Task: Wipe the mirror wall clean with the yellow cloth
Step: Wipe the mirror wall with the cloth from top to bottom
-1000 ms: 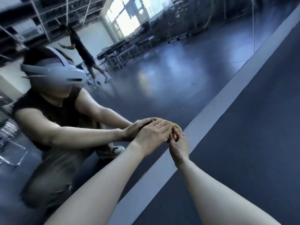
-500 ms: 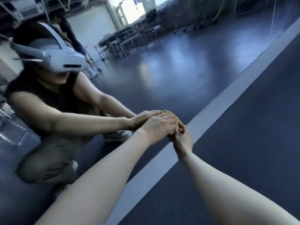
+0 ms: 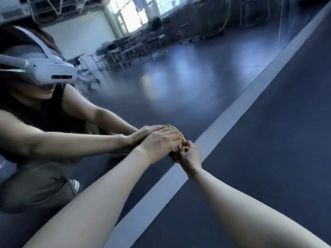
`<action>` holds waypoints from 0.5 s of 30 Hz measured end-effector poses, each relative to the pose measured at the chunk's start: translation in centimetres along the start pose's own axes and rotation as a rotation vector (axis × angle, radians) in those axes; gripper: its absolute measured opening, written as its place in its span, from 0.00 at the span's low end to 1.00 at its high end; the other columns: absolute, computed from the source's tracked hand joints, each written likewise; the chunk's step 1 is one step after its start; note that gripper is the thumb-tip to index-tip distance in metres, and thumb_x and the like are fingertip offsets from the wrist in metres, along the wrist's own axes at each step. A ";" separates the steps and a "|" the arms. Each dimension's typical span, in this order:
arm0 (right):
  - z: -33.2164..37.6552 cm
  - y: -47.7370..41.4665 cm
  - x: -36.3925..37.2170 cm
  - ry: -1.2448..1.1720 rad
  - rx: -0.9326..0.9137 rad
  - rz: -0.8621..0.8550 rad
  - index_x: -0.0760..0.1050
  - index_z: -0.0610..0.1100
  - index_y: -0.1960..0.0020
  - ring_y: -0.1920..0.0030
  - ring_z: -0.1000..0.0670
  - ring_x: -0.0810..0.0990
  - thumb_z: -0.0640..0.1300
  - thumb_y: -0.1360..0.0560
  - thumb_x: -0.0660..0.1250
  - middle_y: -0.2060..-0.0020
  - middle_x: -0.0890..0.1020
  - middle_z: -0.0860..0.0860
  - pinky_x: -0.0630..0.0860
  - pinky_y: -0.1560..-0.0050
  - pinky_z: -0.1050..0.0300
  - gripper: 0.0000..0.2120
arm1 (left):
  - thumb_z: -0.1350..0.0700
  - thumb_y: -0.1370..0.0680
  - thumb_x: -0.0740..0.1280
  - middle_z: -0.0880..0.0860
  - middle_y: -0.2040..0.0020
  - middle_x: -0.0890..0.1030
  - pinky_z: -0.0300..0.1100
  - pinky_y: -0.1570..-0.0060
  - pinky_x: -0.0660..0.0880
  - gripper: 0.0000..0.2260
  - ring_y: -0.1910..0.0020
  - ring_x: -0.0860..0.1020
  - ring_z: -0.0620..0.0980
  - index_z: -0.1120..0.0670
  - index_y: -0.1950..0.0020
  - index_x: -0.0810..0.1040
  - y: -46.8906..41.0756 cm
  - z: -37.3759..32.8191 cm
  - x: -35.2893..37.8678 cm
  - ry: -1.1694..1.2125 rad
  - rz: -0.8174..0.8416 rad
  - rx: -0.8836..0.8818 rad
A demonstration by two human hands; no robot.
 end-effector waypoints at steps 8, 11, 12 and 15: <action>0.2 4.5 3.4 0.106 -0.075 -0.002 0.71 0.40 0.53 0.67 0.41 0.81 0.43 0.20 0.61 0.61 0.81 0.38 0.78 0.64 0.54 0.07 | 0.63 0.37 0.77 0.49 0.54 0.82 0.42 0.46 0.75 0.13 0.50 0.81 0.49 0.55 0.55 0.82 6.2 -0.4 -2.7 -0.018 -0.039 -0.021; 0.2 5.4 4.2 0.146 -0.113 -0.014 0.71 0.40 0.53 0.63 0.39 0.82 0.43 0.20 0.61 0.60 0.81 0.38 0.79 0.60 0.50 0.07 | 0.64 0.36 0.76 0.50 0.53 0.83 0.41 0.43 0.68 0.11 0.50 0.81 0.50 0.55 0.55 0.82 7.6 -0.5 -3.5 -0.035 -0.076 -0.016; 0.3 5.8 4.4 0.168 -0.126 -0.016 0.71 0.40 0.53 0.64 0.39 0.82 0.43 0.20 0.61 0.60 0.82 0.38 0.80 0.60 0.50 0.07 | 0.63 0.33 0.74 0.50 0.53 0.82 0.41 0.44 0.70 0.10 0.49 0.81 0.50 0.55 0.54 0.82 8.1 -0.6 -3.7 -0.042 -0.072 -0.012; 0.4 7.1 5.3 0.172 -0.146 0.003 0.71 0.40 0.53 0.70 0.45 0.80 0.43 0.20 0.61 0.60 0.81 0.38 0.78 0.68 0.59 0.06 | 0.59 0.27 0.62 0.48 0.50 0.82 0.41 0.44 0.74 0.10 0.47 0.80 0.49 0.54 0.52 0.82 9.7 -0.7 -4.1 -0.050 -0.047 -0.018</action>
Point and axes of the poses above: each hand's wrist, its own y-axis away from the middle knuckle, its own x-axis out of the palm, z = x × y, the point moved 10 cm from there along -y, towards the middle knuckle
